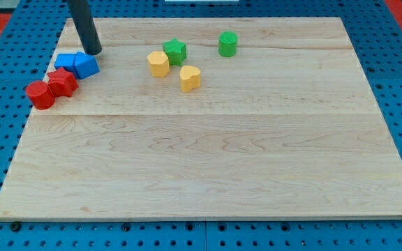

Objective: Point your arm at the green star

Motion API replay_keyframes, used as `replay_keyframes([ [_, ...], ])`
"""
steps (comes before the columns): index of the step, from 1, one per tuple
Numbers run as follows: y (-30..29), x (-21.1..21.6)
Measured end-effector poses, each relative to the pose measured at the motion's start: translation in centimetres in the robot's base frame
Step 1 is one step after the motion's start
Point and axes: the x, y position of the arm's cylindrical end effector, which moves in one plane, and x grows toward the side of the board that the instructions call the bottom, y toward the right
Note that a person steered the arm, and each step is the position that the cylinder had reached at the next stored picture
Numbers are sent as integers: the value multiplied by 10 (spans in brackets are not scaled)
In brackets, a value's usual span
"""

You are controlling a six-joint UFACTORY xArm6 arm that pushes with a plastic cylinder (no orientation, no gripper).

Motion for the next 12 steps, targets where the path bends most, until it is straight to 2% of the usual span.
replay_keyframes([
  [2, 25, -44],
  [7, 26, -43],
  [10, 33, -17],
  [12, 46, -56],
])
